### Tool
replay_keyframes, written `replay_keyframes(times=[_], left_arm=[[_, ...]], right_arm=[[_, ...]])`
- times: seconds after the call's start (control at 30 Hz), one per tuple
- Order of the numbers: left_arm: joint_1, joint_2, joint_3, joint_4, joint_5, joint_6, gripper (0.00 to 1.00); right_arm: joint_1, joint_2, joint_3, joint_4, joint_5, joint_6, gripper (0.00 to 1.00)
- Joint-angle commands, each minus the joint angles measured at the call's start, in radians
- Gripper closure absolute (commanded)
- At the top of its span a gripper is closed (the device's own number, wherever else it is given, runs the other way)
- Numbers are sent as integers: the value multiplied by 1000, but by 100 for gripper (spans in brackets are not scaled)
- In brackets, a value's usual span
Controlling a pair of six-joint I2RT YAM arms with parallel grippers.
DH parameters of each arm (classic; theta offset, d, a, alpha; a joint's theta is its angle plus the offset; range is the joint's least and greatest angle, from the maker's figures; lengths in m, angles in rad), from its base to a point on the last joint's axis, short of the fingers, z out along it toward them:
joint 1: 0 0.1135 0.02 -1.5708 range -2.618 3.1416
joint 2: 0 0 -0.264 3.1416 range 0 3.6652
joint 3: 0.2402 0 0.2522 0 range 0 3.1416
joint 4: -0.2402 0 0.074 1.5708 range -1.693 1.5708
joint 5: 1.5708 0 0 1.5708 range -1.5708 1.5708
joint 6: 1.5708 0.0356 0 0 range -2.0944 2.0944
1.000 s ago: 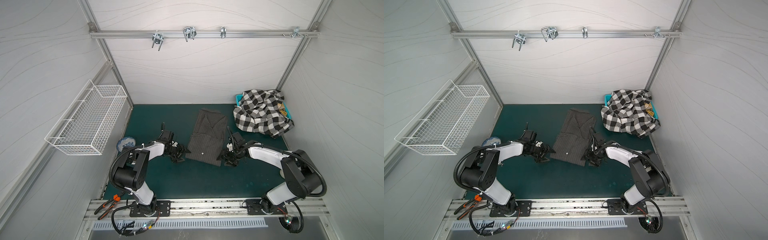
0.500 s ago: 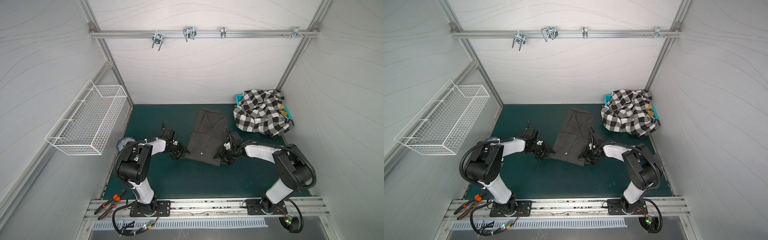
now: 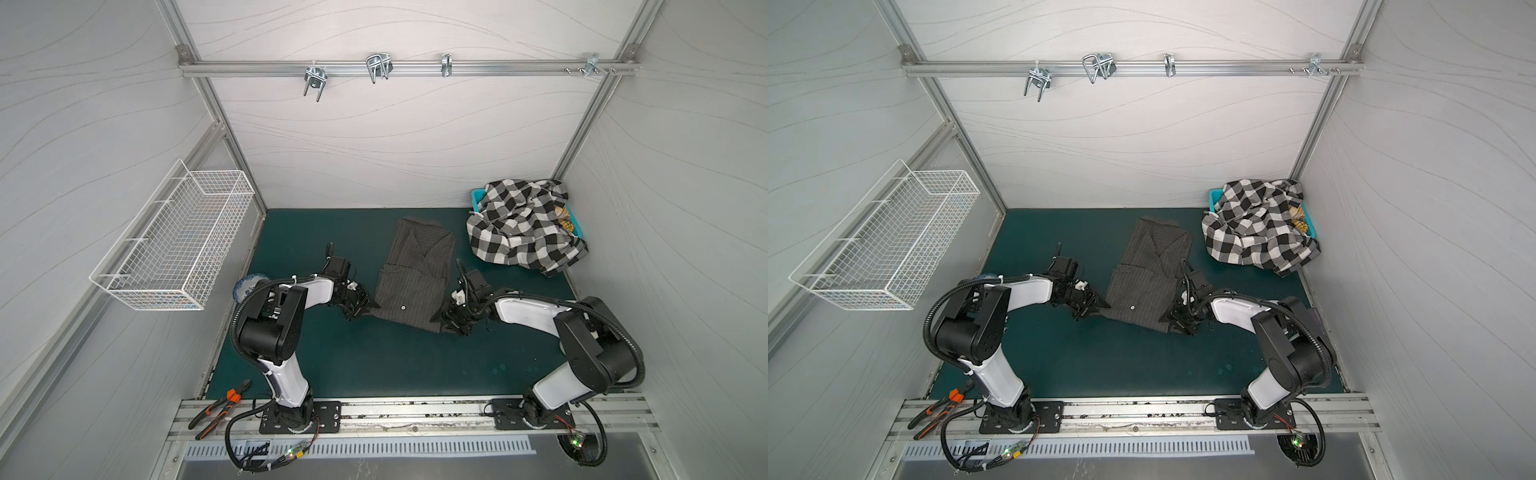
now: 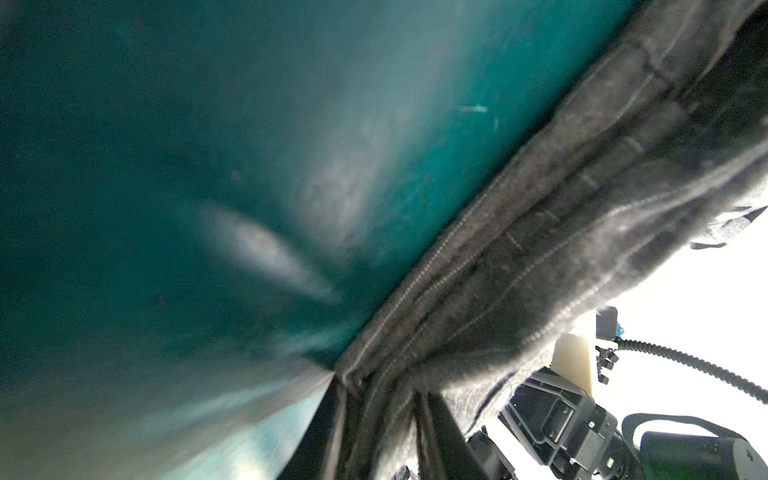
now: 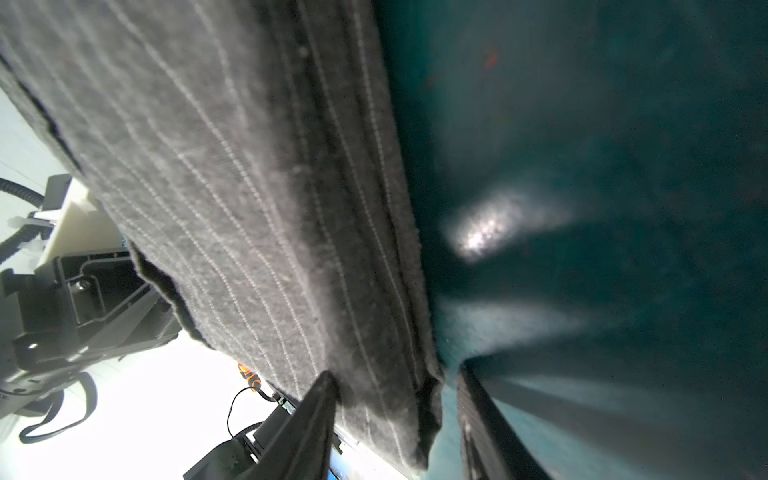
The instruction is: Fold and stack the long sleeve shirts
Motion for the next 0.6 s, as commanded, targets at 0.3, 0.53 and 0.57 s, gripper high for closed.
replay_keyframes(times=[0.3,0.53,0.57], left_arm=[[-39,43,-64,41,-88,-15,83],[-58,25,-78,17,-96,-5,91],[-65,21,-81,9,-96,-2,93]], right_arm=[[17,40,-25,-12,17,59,81],[-27,40,19,-85,12,-25,100],[-30,38,35,-117,16,-45,100]])
